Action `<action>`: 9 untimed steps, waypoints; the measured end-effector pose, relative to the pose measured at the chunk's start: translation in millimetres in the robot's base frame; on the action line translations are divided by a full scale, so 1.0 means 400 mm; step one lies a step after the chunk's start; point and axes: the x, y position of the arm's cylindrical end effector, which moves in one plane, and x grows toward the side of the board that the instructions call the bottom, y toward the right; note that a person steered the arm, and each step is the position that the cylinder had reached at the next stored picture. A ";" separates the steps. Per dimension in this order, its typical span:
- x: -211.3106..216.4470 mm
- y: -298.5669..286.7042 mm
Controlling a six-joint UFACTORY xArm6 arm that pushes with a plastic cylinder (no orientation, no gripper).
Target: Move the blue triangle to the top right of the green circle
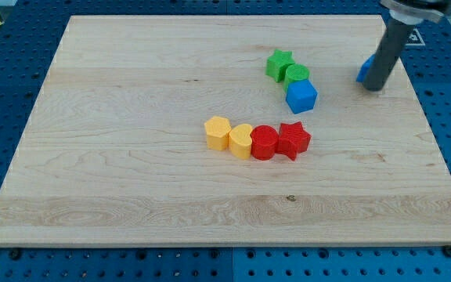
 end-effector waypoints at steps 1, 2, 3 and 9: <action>-0.050 -0.028; 0.030 -0.020; 0.079 0.073; -0.084 0.141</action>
